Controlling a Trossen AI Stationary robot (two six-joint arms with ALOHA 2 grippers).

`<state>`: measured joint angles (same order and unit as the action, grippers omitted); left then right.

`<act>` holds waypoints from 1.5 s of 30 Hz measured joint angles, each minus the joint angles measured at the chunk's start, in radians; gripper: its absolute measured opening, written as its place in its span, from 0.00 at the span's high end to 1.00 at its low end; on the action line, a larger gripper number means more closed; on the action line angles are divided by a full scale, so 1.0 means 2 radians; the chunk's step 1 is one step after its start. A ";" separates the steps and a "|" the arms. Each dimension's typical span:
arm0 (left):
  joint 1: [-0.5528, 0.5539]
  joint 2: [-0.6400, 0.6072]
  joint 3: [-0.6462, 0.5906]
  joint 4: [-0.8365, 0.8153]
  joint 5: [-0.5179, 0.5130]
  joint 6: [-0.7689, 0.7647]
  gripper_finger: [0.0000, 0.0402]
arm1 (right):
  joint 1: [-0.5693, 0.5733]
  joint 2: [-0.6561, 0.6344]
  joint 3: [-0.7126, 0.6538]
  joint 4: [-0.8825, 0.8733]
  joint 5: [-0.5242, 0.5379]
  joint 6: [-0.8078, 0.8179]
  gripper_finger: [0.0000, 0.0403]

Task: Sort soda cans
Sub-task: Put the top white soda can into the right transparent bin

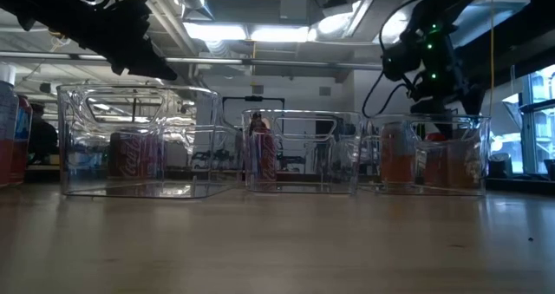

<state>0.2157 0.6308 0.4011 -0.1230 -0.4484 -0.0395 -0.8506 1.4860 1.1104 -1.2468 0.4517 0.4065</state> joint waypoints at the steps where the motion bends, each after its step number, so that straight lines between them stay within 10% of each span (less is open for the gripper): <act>1: 0.000 0.000 0.000 0.000 0.000 0.000 0.97 | 0.000 0.000 -0.002 0.004 0.004 0.002 0.04; 45: -0.016 0.000 -0.001 0.000 0.012 -0.002 0.97 | 0.007 -0.014 -0.039 0.072 -0.056 -0.014 0.04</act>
<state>0.1829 0.6308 0.4000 -0.1223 -0.4250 -0.0437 -0.8374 1.4590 1.0332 -1.1027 0.3389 0.3791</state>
